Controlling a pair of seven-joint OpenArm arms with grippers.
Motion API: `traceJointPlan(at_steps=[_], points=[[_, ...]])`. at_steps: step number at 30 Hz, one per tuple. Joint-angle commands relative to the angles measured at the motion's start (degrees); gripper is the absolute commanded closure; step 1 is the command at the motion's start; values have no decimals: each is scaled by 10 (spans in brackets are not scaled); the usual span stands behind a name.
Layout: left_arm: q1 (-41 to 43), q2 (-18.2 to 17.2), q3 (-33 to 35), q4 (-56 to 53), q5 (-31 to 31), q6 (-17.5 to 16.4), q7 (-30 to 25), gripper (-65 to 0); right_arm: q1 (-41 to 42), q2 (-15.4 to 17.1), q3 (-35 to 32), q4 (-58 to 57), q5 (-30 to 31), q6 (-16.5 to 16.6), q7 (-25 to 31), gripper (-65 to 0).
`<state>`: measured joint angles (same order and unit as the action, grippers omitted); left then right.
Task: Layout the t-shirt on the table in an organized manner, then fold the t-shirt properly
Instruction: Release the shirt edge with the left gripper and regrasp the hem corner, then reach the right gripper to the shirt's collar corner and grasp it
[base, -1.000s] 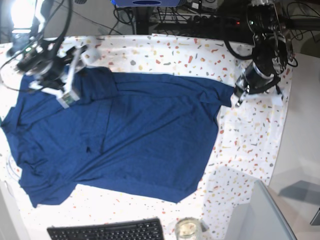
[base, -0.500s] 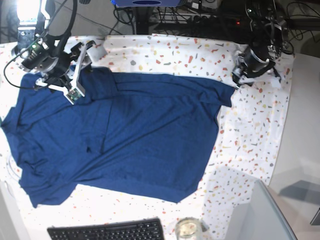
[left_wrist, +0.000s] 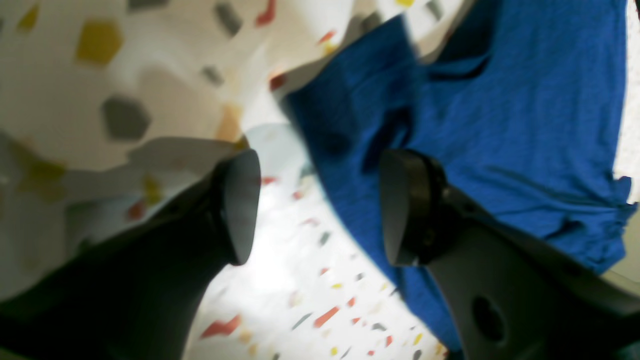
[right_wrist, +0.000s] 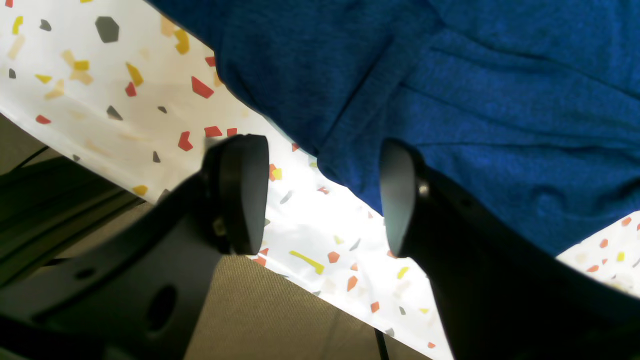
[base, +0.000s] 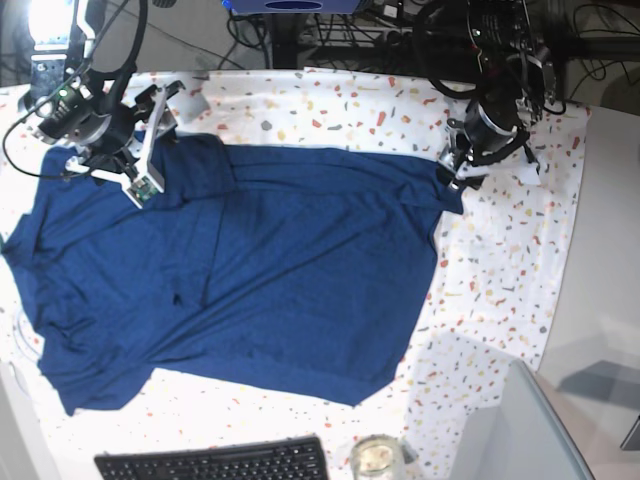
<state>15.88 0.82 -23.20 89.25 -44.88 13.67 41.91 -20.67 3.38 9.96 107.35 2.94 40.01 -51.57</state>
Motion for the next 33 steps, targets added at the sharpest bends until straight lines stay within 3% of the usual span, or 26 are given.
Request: traceJointPlan(at_steps=[1,13,15,21,25,28,33], points=[[-4,-1,-1,9,-5,-3,-5,-359,3,1,1,7,4,0,9,-329],[-31,-1,-1,-55,-4,-4,-5,-341,7,2,1,-29,4,0,11,-329],[-32,-1,-1,-54,-5,-4,-5,-288,7,2,1,-29,4,0,11,-329],[-32,-1,-1,-55,-5,-1,-5,-46,8,2,1,-29,4,0,11,-329],[-32,-2,-1,-55,-5,-1,-5,-18,8,2,9,-29,4,0,12,-329],[-32,-3,-2,-53,-5,0,-5,-8,15,-4,63,-29,4,0,13,-329],[-27,-2,-33,-50,-6,-2,-2,0,53,-39,246,-26,7,0,9,-338]])
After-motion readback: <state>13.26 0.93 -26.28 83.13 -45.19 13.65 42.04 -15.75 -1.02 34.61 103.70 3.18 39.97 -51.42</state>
